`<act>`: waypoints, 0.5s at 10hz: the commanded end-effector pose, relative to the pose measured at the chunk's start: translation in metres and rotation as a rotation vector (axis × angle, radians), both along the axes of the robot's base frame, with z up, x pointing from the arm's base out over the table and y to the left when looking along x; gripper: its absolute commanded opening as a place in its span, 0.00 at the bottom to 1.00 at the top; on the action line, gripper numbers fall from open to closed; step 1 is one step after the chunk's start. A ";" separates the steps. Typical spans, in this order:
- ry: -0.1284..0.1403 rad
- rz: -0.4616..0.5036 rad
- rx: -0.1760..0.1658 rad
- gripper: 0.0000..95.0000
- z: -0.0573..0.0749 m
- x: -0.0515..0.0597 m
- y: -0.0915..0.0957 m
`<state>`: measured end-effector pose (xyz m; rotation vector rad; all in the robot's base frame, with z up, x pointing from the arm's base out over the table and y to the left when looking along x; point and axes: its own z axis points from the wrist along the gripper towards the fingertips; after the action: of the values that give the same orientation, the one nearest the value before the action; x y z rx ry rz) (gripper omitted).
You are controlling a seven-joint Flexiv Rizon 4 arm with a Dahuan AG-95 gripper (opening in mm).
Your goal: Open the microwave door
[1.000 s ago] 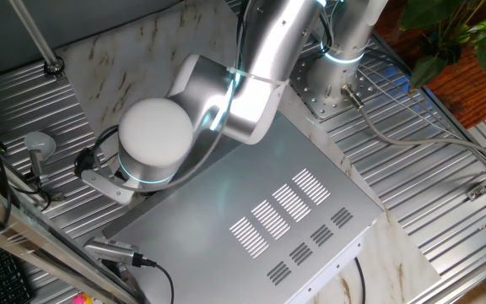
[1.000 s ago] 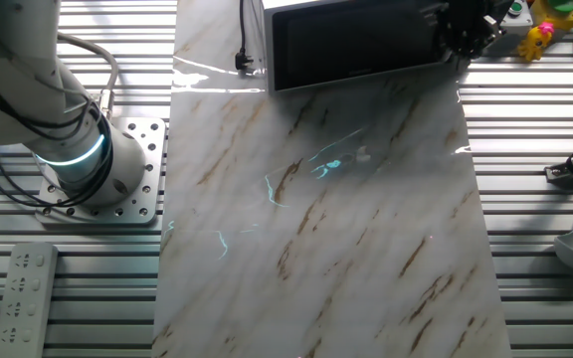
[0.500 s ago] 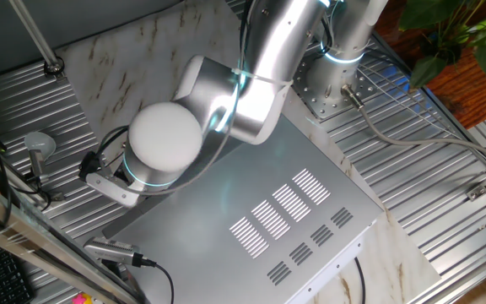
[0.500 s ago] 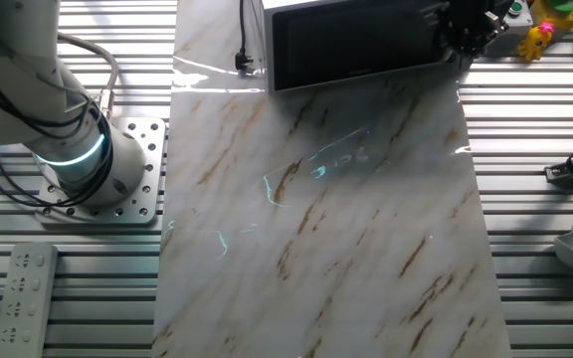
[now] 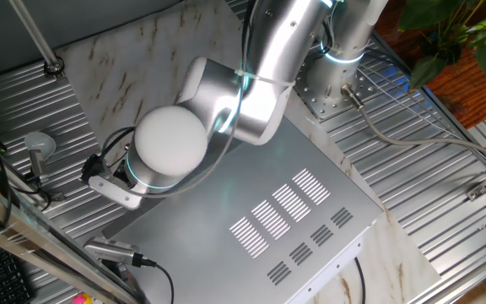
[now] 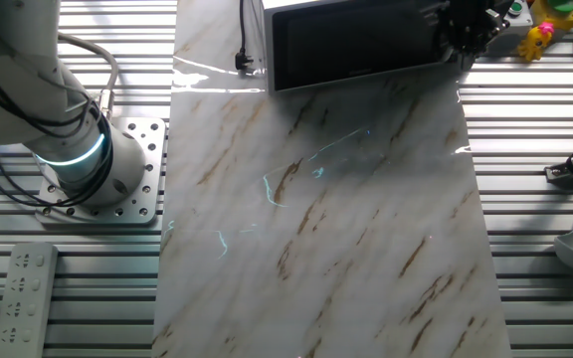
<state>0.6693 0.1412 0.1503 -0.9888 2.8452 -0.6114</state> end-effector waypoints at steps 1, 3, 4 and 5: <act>0.005 0.004 0.007 0.00 -0.025 -0.014 0.015; 0.018 0.038 0.039 0.00 -0.013 -0.006 -0.010; 0.031 0.051 0.064 0.00 -0.003 -0.001 -0.030; 0.048 0.048 0.080 0.00 0.003 0.001 -0.043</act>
<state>0.6694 0.1006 0.1472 -1.0660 2.8307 -0.4785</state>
